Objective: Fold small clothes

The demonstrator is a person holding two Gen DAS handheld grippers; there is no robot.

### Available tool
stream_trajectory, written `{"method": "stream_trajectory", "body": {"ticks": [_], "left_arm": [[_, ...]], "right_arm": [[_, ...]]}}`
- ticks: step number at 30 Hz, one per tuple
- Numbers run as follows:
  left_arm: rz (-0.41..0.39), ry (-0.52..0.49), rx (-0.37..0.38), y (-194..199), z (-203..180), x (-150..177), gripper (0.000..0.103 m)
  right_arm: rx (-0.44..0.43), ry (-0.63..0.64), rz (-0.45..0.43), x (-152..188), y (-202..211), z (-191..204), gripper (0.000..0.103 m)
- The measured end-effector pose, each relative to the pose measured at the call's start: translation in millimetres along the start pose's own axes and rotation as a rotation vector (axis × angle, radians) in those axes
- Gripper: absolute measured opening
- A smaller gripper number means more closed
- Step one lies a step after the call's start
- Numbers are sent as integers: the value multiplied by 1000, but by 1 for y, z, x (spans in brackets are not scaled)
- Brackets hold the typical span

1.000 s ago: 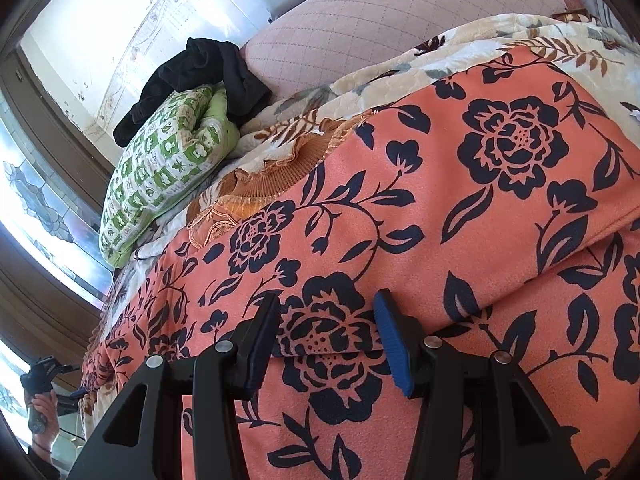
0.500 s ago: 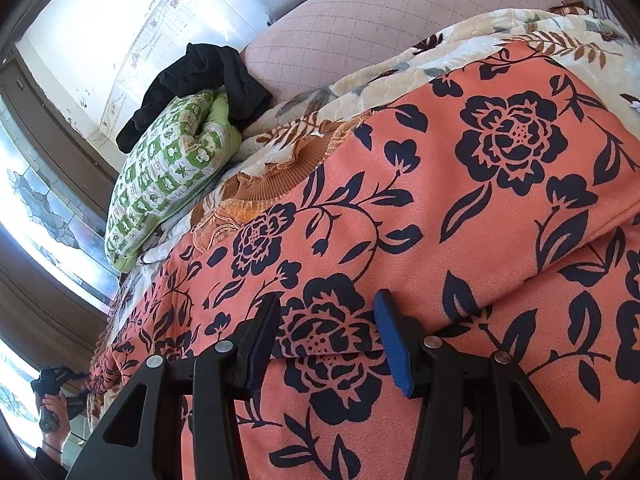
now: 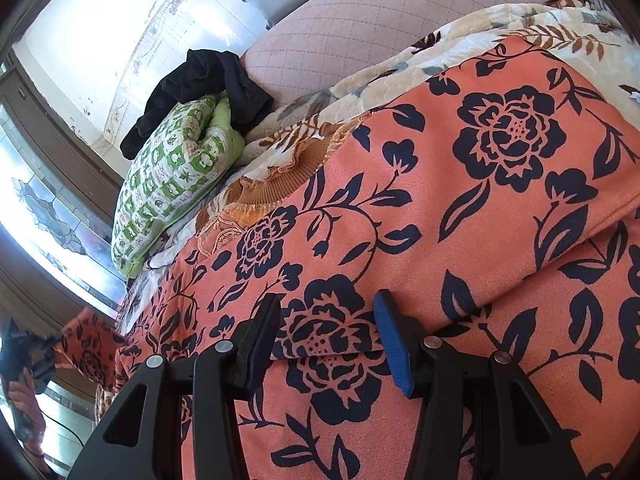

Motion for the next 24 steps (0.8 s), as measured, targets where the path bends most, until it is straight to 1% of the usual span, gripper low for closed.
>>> {"method": "stream_trajectory", "body": {"ticks": [1,5,8,9,11,12,13,14,15,17,18,19,20,21,23,24], "left_arm": [[18,-23,13,-4,-12,5,4],[145,-103,80,-60,-76,36,4],[231,-156,82,-110,-113,61,4],[259,-175,79,-126,-123,76,4],[305,-195,72,-154,-133,99,5],[340,-190,66,-171,-135,111,5],[373,-179,65,-192,-138,115,5],[400,-172,54,-205,-136,122,5],[423,-170,33,-223,-137,126,7],[484,-190,-21,-256,-135,136,16],[517,-195,-50,-267,-132,138,22],[545,-190,-57,-274,-131,139,22],[565,-181,-34,-272,-128,140,22],[565,-174,6,-264,-127,138,24],[527,-178,81,-236,-123,133,33],[489,-184,122,-219,-118,130,46]], "right_arm": [[-4,-3,-1,0,0,-1,51],[-28,-21,-9,0,1,-4,51],[-50,-37,-15,1,2,-7,51],[-54,-40,-16,1,2,-8,51],[-63,-46,-19,1,3,-9,51],[-67,-49,-20,1,3,-9,51],[-71,-51,-20,1,2,-10,51],[-74,-53,-21,1,3,-10,51],[-77,-55,-22,1,2,-11,51],[-82,-59,-23,2,4,-13,51],[-84,-60,-24,2,4,-13,51],[-84,-60,-24,2,3,-13,51],[-84,-61,-24,2,4,-13,51],[-84,-60,-24,2,3,-13,51],[-84,-61,-23,2,3,-12,51],[-83,-61,-22,1,3,-12,51]]}}
Point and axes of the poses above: each gripper's, at about its wrist camera, not at the fingertips, and y roughly against the way its jaws point, z to its left, x to its underside, the point moved 2 cm from there along -y, roughly the way its jaws point, and after that the axes turned 3 degrees about y, right-handed, at the moved point
